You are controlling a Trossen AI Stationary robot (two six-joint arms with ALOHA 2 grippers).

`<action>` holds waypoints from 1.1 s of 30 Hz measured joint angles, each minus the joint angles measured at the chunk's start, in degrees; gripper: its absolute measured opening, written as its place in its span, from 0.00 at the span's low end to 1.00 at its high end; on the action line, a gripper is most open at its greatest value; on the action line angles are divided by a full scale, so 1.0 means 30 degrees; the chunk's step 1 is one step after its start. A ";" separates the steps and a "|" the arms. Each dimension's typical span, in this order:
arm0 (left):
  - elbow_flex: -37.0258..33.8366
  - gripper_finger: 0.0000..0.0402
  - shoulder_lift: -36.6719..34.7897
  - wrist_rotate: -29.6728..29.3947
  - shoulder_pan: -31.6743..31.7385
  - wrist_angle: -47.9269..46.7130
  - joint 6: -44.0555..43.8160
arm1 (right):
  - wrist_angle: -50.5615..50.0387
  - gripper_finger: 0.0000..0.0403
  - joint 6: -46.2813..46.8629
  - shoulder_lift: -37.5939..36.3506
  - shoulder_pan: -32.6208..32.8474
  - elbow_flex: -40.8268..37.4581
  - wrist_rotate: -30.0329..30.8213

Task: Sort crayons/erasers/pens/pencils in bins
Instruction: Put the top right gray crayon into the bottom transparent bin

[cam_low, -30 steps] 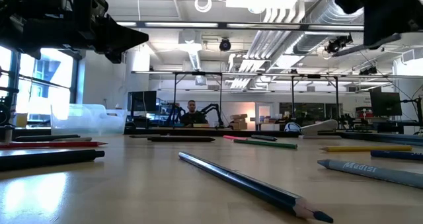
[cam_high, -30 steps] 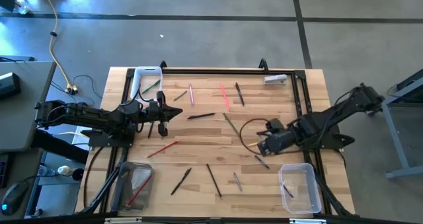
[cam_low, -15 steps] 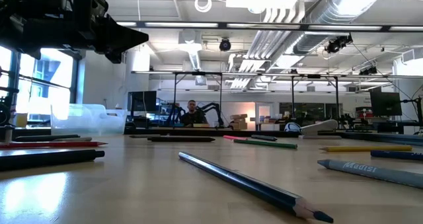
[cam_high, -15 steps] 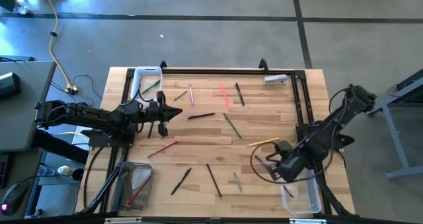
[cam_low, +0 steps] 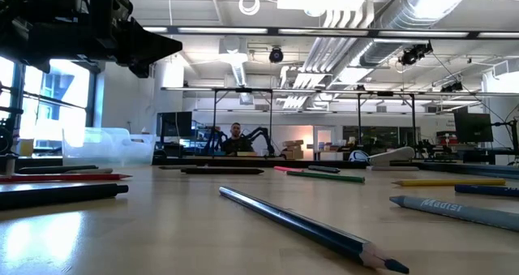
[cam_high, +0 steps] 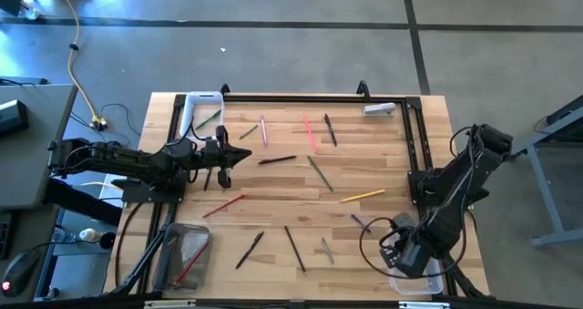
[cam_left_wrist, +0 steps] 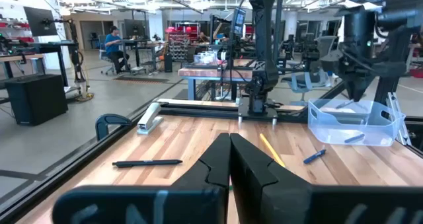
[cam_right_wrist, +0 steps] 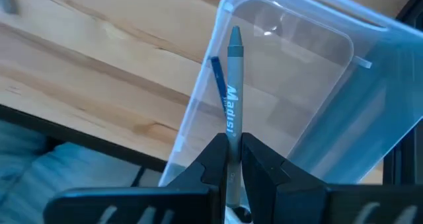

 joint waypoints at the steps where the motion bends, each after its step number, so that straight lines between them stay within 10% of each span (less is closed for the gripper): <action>1: 0.0000 0.00 0.0000 -0.0003 -0.0003 0.0003 -0.0003 | 0.0052 0.06 -0.0010 0.0191 0.0101 0.0000 -0.0049; 26: 0.0000 0.00 0.0000 0.0004 0.0003 -0.0004 -0.0170 | -0.1851 0.06 -0.1354 0.2700 0.0218 -0.0022 -0.0582; 33: 0.0000 0.00 0.0000 0.0004 0.0000 -0.0004 -0.0170 | 0.2429 0.06 -0.1896 0.2700 0.0081 -0.2234 -0.2084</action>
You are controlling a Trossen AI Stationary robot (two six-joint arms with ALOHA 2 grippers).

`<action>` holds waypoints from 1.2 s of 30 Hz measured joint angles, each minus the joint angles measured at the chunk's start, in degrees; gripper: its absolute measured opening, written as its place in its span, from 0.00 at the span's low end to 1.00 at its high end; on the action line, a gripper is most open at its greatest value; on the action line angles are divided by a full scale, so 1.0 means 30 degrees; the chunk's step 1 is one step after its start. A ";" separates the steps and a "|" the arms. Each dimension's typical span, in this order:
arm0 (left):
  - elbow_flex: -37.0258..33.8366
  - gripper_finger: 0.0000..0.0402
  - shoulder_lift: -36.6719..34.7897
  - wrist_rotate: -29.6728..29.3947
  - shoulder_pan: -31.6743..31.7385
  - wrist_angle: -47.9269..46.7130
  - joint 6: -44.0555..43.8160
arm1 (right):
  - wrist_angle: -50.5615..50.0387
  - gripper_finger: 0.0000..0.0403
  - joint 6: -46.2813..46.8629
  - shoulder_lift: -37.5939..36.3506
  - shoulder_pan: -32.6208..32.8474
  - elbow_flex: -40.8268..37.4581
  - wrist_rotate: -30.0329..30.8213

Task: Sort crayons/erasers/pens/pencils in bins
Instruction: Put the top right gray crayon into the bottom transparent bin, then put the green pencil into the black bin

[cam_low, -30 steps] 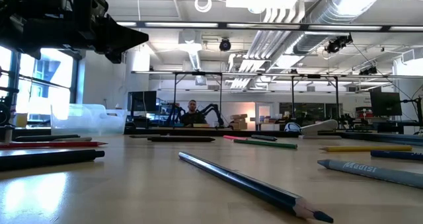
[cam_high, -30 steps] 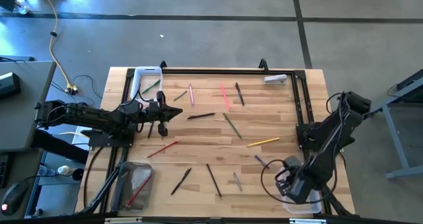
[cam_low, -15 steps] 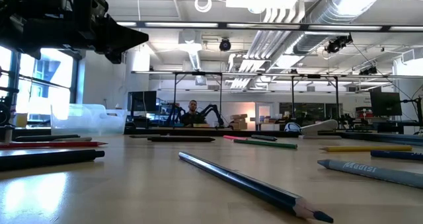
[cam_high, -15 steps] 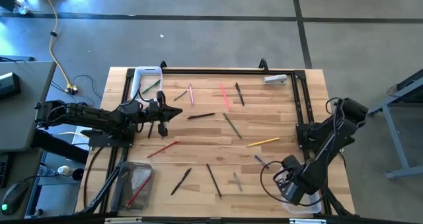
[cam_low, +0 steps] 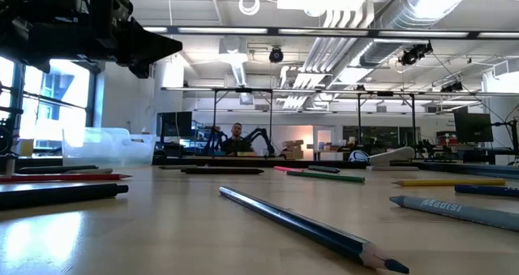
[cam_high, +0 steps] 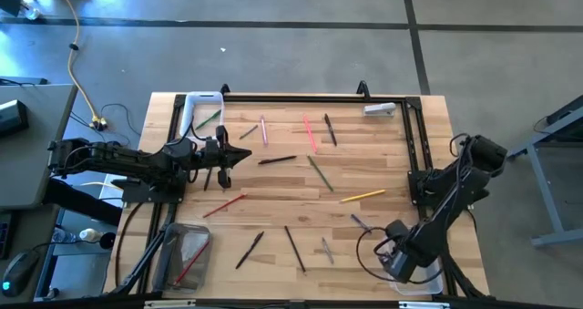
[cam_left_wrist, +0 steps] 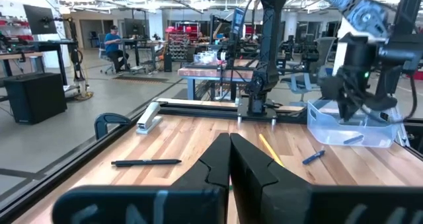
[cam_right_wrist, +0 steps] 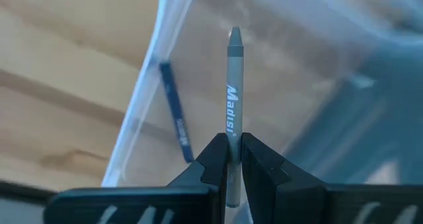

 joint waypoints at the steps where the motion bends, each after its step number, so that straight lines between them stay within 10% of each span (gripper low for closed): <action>1: 0.0000 0.00 0.0000 0.0000 -0.0003 0.0000 0.0007 | 0.0749 0.06 -0.0145 0.0000 -0.0065 -0.0375 -0.0166; 24: 0.0000 0.00 0.0000 0.0000 -0.0001 0.0000 0.0023 | 0.1265 0.32 -0.1838 -0.1502 -0.1530 -0.0581 -0.3117; 36: 0.0000 0.00 0.0000 0.0000 0.0004 -0.0029 0.0036 | -0.6130 0.09 -0.3209 -0.2872 -0.1532 0.4745 0.1340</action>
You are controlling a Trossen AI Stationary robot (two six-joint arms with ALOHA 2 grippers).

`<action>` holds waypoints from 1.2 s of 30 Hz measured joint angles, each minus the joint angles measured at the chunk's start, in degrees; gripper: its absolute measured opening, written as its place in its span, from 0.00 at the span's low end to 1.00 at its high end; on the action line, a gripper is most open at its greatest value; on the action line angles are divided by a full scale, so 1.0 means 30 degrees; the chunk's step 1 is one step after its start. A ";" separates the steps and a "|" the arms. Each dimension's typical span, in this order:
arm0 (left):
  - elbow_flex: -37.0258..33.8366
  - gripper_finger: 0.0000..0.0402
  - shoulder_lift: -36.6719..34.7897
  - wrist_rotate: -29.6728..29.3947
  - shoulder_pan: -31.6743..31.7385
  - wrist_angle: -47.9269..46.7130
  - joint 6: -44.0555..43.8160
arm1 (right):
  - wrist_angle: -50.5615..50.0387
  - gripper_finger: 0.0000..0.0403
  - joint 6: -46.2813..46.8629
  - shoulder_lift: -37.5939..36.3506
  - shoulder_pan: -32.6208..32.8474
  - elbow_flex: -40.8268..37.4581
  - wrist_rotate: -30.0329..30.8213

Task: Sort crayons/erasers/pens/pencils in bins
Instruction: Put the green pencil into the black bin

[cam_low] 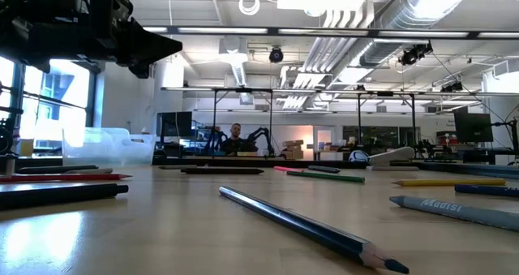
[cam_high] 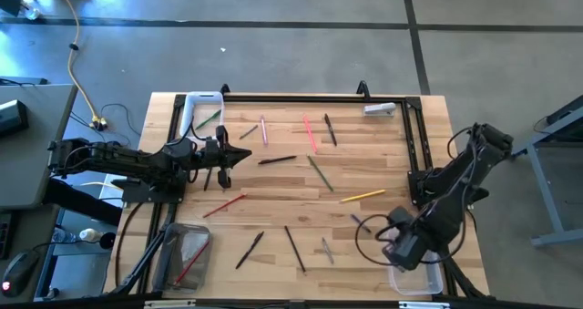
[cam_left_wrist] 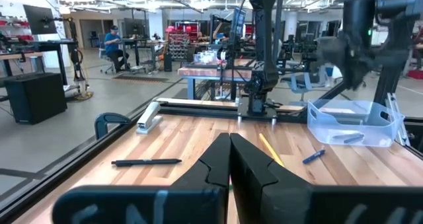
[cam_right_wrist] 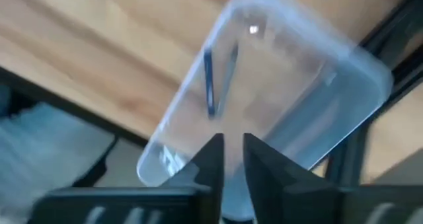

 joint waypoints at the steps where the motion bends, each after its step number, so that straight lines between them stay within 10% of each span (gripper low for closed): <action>1: 0.0000 0.00 0.0000 0.0000 -0.0005 -0.0007 0.0000 | -0.0655 0.06 -0.0324 -0.0006 0.0000 0.0511 0.1068; 7: 0.0000 0.00 0.0000 0.0000 -0.0001 -0.0015 0.0007 | -0.1345 0.02 -0.2666 -0.0006 -0.0327 0.2128 0.7886; 14: 0.0000 0.00 0.0000 0.0000 -0.0007 -0.0015 0.0007 | 0.4208 0.00 -0.9090 -0.0006 -0.2096 0.0373 1.1229; 25: 0.0000 0.00 0.0000 0.0000 -0.0003 -0.0015 0.0007 | 2.0279 0.00 -1.9609 0.0009 -0.6051 -0.5669 1.1784; 36: 0.0000 0.00 0.0000 0.0000 -0.0004 -0.0036 0.0168 | 2.2298 0.00 -2.1214 0.0016 -0.8714 -0.6939 1.1341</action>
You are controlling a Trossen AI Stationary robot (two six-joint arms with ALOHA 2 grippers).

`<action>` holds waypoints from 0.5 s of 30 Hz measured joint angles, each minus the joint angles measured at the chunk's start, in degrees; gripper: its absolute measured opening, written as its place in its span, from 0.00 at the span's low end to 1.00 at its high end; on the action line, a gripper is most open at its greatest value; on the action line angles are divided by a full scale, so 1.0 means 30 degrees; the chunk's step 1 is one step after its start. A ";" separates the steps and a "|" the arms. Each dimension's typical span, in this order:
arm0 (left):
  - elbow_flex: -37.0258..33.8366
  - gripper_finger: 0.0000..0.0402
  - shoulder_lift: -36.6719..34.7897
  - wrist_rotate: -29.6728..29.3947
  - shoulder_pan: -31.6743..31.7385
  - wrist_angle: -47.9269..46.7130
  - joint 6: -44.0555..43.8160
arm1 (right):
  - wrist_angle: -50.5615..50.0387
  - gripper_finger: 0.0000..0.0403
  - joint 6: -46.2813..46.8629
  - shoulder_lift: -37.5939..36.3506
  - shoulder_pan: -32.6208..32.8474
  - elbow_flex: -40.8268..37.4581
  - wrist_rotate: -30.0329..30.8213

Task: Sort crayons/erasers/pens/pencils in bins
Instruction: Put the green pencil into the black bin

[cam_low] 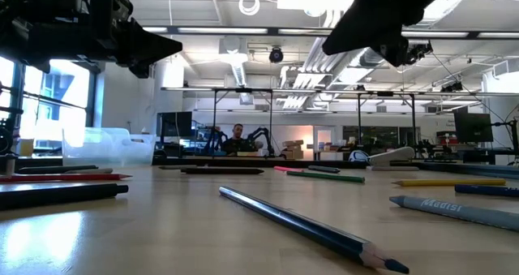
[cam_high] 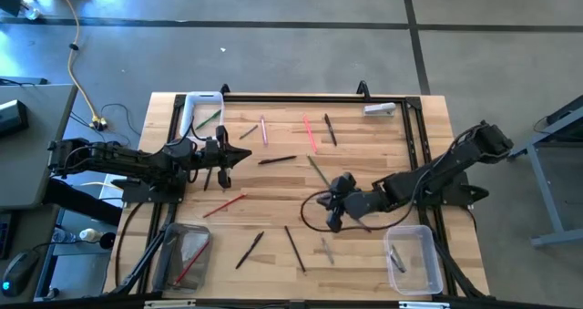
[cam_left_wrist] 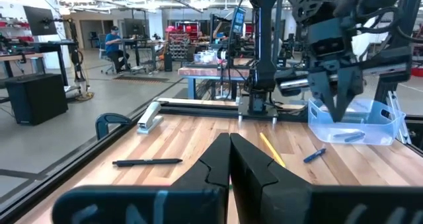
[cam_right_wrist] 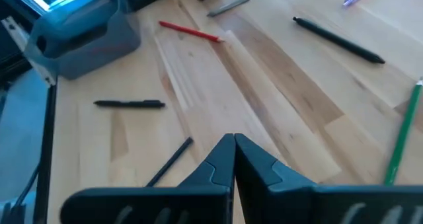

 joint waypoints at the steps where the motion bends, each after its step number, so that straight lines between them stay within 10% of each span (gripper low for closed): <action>1: 0.0000 0.00 0.0000 0.0000 0.0003 0.0000 0.0000 | 0.0026 0.00 0.0000 0.0000 -0.0137 0.0000 -0.0097; 15: 0.0000 0.00 0.0000 0.0000 -0.0004 0.0004 0.0000 | -0.1340 0.16 0.0300 0.0006 -0.0671 0.0930 -0.0338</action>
